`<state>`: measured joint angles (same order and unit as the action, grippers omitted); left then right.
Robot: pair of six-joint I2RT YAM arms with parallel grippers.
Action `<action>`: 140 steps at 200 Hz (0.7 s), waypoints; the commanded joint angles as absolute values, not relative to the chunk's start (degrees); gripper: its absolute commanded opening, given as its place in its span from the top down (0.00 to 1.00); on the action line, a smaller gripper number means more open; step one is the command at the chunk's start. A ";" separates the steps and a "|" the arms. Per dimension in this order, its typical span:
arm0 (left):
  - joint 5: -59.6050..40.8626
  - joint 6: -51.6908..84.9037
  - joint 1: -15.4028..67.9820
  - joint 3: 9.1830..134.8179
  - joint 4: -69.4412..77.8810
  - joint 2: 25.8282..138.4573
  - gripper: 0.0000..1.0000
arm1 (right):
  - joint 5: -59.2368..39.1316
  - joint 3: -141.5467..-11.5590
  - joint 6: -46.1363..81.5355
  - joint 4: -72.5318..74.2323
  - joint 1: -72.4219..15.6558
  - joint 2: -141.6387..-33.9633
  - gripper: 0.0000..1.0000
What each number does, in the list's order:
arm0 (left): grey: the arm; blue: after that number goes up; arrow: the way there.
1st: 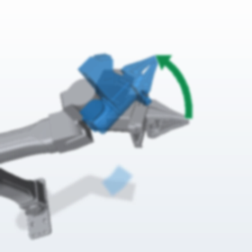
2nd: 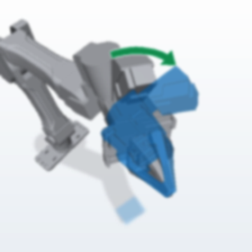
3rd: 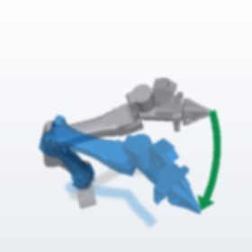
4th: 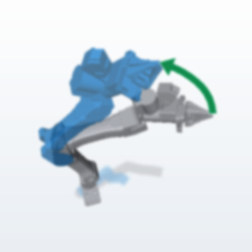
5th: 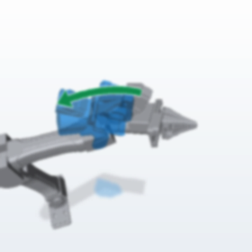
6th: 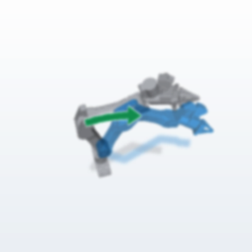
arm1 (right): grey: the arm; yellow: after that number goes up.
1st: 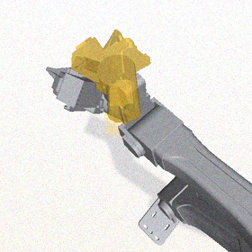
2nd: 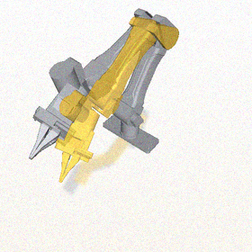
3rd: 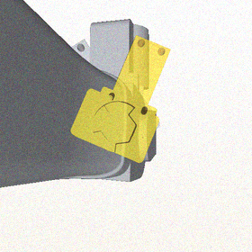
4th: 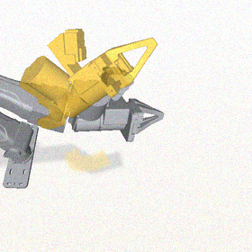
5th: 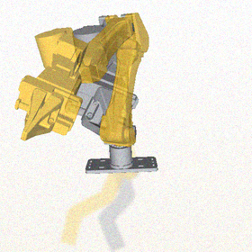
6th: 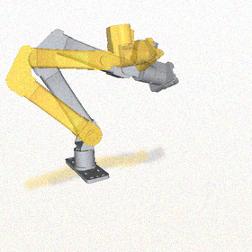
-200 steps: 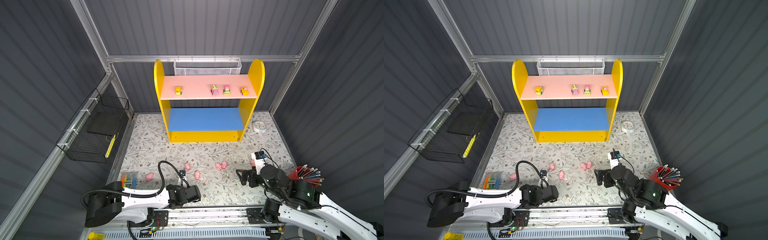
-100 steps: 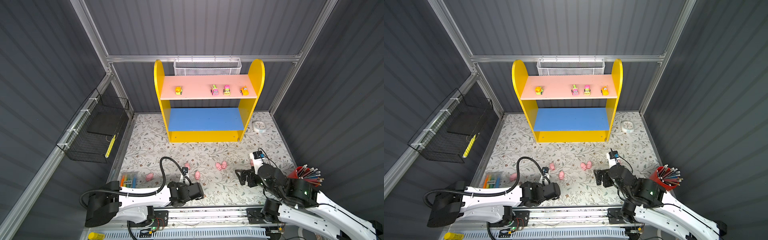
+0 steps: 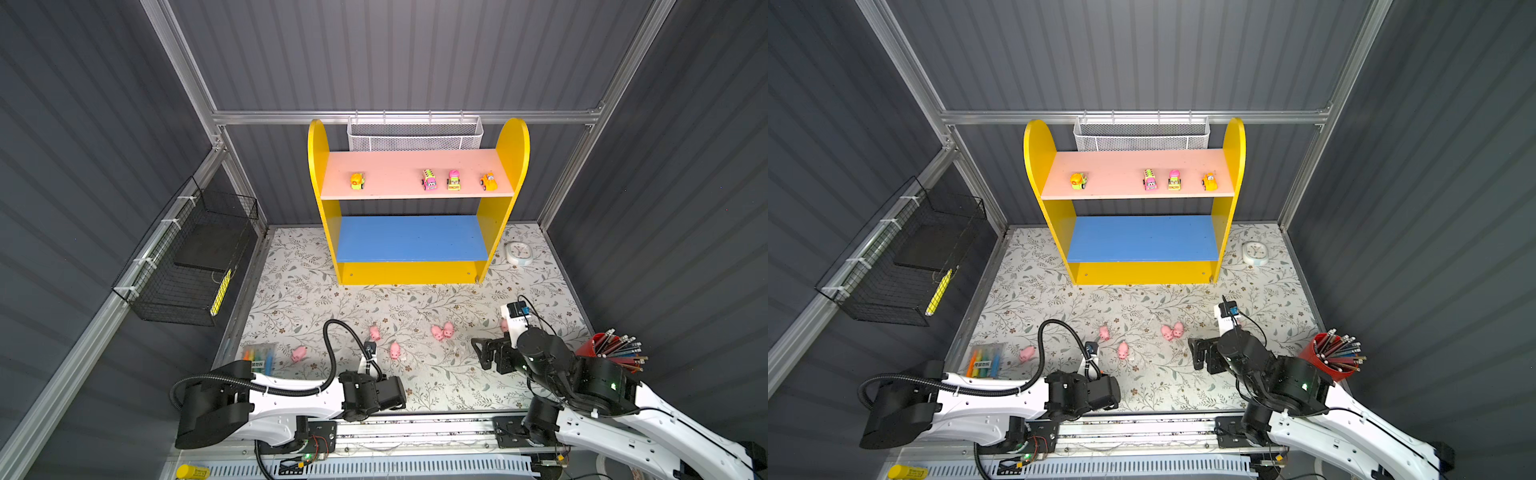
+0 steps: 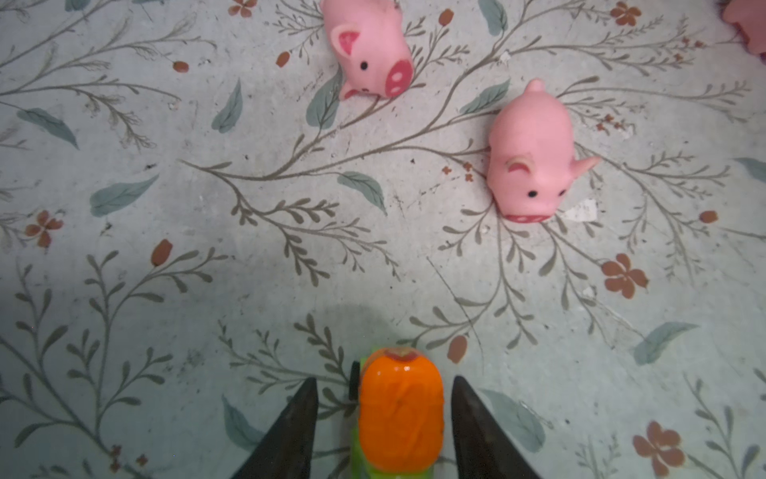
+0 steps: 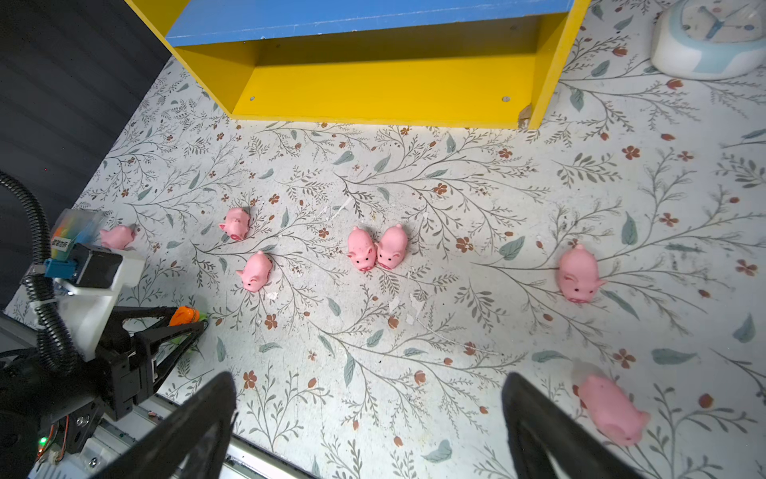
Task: Place and organize the plastic toys onto the shelf
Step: 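Close the left gripper on the orange-green car, then lift the orange-green car off the table with the left gripper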
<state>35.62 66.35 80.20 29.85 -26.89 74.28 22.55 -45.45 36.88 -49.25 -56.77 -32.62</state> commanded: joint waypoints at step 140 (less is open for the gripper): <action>37.97 69.03 80.94 29.54 -27.04 73.38 0.61 | 24.29 -46.76 36.65 -51.24 -57.00 -32.23 0.01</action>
